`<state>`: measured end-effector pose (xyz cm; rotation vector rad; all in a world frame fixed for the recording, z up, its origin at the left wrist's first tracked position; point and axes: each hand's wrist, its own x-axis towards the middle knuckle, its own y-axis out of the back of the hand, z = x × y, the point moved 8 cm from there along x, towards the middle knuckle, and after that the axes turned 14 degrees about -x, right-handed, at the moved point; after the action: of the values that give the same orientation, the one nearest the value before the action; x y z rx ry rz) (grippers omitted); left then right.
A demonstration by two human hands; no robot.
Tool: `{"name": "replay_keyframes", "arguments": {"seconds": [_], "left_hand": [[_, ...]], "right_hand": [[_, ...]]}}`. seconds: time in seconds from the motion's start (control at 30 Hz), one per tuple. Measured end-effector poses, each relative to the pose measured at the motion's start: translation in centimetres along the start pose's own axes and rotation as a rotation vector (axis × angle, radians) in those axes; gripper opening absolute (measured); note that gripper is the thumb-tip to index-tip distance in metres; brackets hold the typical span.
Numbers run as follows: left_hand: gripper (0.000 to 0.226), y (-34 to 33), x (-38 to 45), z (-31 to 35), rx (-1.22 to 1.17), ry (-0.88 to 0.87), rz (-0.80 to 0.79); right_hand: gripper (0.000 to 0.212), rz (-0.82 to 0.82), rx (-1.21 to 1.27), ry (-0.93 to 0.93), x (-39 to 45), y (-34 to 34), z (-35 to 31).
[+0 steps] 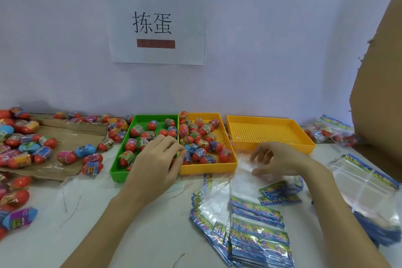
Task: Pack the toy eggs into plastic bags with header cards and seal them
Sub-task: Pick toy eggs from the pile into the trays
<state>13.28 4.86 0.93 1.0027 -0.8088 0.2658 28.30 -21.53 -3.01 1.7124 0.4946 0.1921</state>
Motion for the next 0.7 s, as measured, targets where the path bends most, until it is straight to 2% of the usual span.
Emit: {"name": "replay_keyframes", "arguments": {"seconds": [0.07,0.27,0.33,0.4,0.47,0.53,0.6,0.63,0.7], "left_hand": [[0.033,-0.1,-0.1,-0.1,-0.029,0.018,-0.01],[0.022,-0.5,-0.3,-0.3,-0.058,0.053,-0.013],[0.021,-0.4,-0.2,-0.1,-0.062,0.065,0.007],[0.021,-0.3,-0.1,0.2,-0.147,0.109,0.047],[0.021,-0.4,-0.1,0.3,-0.338,0.2,0.097],[0.038,-1.3,-0.3,-0.4,-0.59,0.4,0.09],[0.065,-2.7,-0.9,-1.0,-0.854,0.622,0.04],[0.074,-3.1,-1.0,-1.1,-0.967,0.67,0.043],[0.07,-3.2,-0.9,-1.4,-1.126,0.677,0.069]], "right_hand": [[0.015,0.102,0.011,0.034,0.1,0.7,-0.2],[0.011,0.226,0.015,0.005,-0.6,2.2,-0.4],[0.012,0.338,0.141,0.04,-1.4,3.8,-0.9],[0.012,0.426,0.413,0.112,-2.4,5.2,-2.1],[0.013,0.389,0.76,0.202,-2.9,5.3,-4.0],[0.023,0.259,1.025,0.289,-3.0,4.2,-6.5],[0.026,0.144,1.169,0.327,-2.7,2.6,-8.6],[0.026,0.1,1.212,0.336,-2.6,1.9,-9.4],[0.024,0.034,1.263,0.356,-2.5,1.0,-10.9]]}}
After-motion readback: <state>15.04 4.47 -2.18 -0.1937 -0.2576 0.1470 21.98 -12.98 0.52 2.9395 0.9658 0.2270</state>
